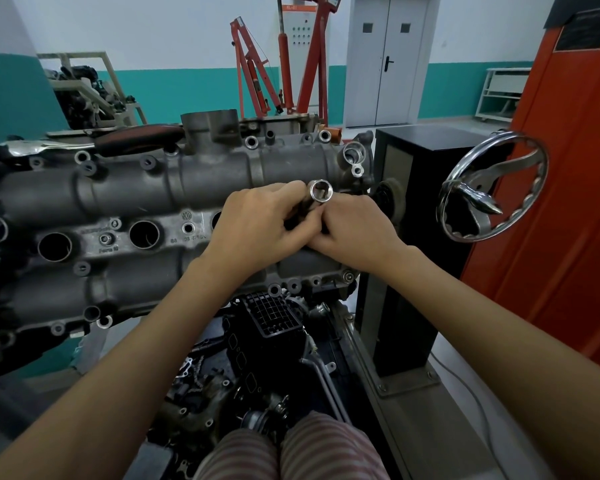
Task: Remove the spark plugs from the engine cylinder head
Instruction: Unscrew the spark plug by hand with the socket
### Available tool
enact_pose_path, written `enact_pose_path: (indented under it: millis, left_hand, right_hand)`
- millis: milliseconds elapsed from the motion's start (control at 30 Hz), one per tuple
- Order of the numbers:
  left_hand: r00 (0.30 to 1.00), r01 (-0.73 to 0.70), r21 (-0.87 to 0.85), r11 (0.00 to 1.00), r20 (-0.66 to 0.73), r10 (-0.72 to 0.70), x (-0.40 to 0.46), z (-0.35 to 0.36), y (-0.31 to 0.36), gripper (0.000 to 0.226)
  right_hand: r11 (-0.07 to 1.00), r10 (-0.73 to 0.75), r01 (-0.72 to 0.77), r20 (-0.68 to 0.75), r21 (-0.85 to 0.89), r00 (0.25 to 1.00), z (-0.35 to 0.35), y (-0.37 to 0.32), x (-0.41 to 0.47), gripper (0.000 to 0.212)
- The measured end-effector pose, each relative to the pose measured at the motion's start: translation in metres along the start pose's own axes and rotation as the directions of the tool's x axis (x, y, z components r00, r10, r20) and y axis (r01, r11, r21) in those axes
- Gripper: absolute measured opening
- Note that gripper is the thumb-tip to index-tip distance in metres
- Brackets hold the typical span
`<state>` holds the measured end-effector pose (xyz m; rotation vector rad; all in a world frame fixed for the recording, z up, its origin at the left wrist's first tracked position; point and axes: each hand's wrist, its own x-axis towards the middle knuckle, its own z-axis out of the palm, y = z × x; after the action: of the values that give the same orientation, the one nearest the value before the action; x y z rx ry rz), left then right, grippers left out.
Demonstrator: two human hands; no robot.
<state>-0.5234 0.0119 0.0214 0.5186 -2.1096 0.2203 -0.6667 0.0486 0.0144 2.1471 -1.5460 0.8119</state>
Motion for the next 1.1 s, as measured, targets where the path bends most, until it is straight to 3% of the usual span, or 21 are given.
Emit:
enact_pose_path:
  millis: [267, 567, 700, 833, 1100]
  left_hand:
    - [0.999, -0.007, 0.029, 1.000, 0.041, 0.006, -0.0002, 0.0001, -0.0071, 0.058]
    - [1.000, -0.019, 0.009, 1.000, -0.001, 0.019, 0.0003, -0.0006, -0.0007, 0.043]
    - [1.000, -0.031, 0.057, 0.998, 0.007, 0.030, -0.0007, 0.0009, -0.0056, 0.051]
    - [0.999, -0.039, 0.055, 0.998, 0.011, 0.039, -0.0014, 0.0012, -0.0071, 0.055]
    - [1.000, -0.015, 0.024, 1.000, 0.005, 0.015, 0.0007, -0.0024, 0.0015, 0.039]
  right_hand:
    - [1.000, -0.016, 0.017, -0.072, 0.009, 0.997, 0.0016, -0.0010, -0.0004, 0.046]
    - [0.999, -0.039, 0.039, -0.034, 0.004, 0.999, 0.0003, -0.0021, -0.0020, 0.044]
    - [1.000, -0.013, 0.014, -0.039, 0.011, 0.999, 0.0013, -0.0006, -0.0005, 0.047]
    - [0.999, 0.006, -0.007, -0.028, -0.032, 1.000, 0.0023, 0.0002, 0.0001, 0.031]
    - [0.999, -0.034, 0.035, -0.041, 0.021, 0.999, 0.0005, -0.0010, -0.0021, 0.049]
